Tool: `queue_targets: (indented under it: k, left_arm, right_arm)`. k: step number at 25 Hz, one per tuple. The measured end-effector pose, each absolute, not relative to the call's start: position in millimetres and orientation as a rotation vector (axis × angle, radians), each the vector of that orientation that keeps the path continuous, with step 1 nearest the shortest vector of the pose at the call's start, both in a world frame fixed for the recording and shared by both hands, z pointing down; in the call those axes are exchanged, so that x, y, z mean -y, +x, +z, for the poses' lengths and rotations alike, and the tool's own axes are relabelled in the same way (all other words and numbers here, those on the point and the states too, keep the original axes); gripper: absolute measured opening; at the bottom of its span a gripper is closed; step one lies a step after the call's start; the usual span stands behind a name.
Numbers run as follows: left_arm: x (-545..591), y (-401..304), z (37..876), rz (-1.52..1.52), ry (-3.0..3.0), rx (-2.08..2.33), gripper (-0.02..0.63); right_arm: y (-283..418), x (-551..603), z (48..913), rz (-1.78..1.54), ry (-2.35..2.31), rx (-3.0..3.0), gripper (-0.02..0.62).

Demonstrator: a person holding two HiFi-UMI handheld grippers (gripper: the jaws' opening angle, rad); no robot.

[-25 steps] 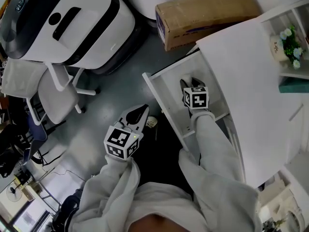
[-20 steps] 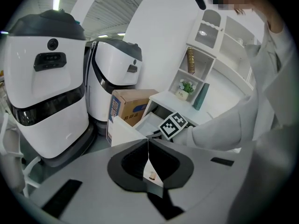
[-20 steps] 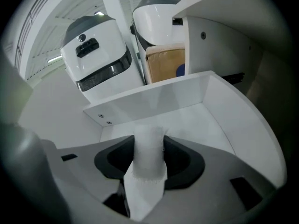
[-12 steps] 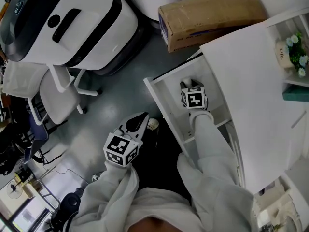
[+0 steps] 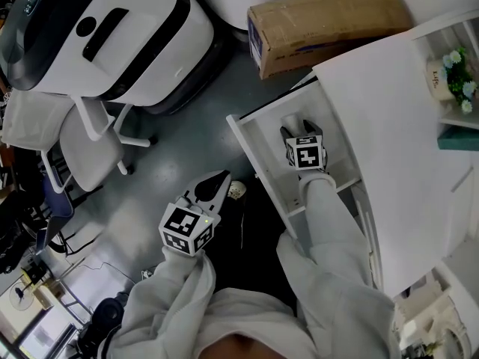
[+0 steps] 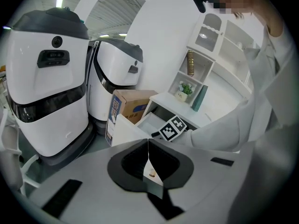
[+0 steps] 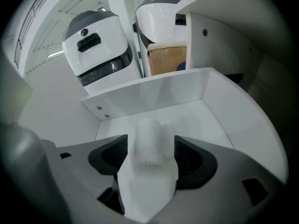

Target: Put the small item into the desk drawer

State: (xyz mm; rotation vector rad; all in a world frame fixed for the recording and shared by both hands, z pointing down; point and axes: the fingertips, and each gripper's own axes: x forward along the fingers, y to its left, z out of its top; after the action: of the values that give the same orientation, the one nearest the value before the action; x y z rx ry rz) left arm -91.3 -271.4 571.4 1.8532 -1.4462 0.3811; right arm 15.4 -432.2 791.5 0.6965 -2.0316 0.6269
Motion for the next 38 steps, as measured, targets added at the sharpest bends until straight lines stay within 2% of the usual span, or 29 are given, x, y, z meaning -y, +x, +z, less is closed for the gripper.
queue_targets:
  k: [18, 38]
  left_arm:
    - [258.4, -75.2, 528.3, 0.338, 2.088, 1.356, 0.017]
    - [249.1, -44.9, 466.0, 0.283, 2.378, 1.160, 0.017]
  right_arm:
    - [84.3, 347.9, 700.4, 0.738, 0.835, 2.056, 0.307]
    - [116.4, 294.1, 486.9, 0.636, 1.324, 2.317, 0.305]
